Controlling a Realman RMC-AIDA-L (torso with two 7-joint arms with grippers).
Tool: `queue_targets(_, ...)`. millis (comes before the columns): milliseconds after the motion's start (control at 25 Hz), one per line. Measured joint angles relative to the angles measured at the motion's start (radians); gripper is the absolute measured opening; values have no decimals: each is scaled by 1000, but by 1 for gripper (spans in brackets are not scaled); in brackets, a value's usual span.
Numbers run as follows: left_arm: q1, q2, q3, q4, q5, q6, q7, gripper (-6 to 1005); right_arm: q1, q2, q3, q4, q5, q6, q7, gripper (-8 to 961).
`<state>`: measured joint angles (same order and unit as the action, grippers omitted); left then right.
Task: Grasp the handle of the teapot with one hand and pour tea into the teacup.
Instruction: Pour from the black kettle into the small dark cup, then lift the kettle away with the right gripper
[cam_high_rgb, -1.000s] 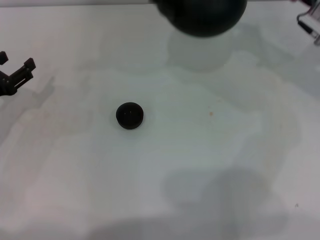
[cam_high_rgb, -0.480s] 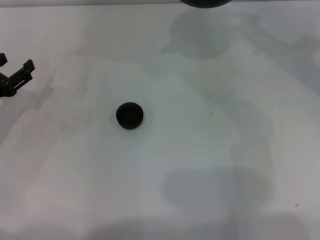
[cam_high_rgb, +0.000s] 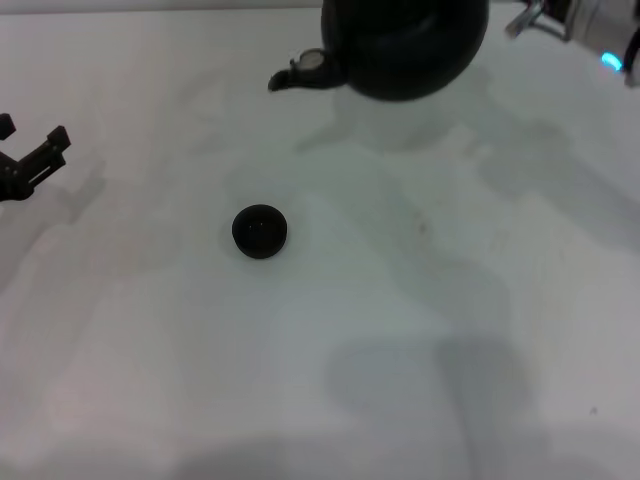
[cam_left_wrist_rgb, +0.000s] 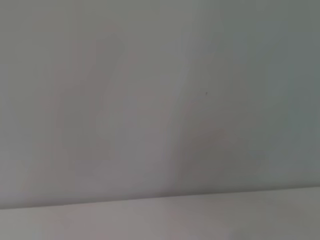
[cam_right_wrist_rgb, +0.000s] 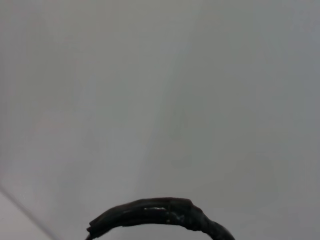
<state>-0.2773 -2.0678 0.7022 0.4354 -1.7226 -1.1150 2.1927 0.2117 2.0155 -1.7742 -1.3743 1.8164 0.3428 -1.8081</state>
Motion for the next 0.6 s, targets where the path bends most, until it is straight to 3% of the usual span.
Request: queue_targets(600, 0, 0, -3, -17, 0, 10, 25, 795, -73, 6, -70, -11, 3, 23, -73, 127)
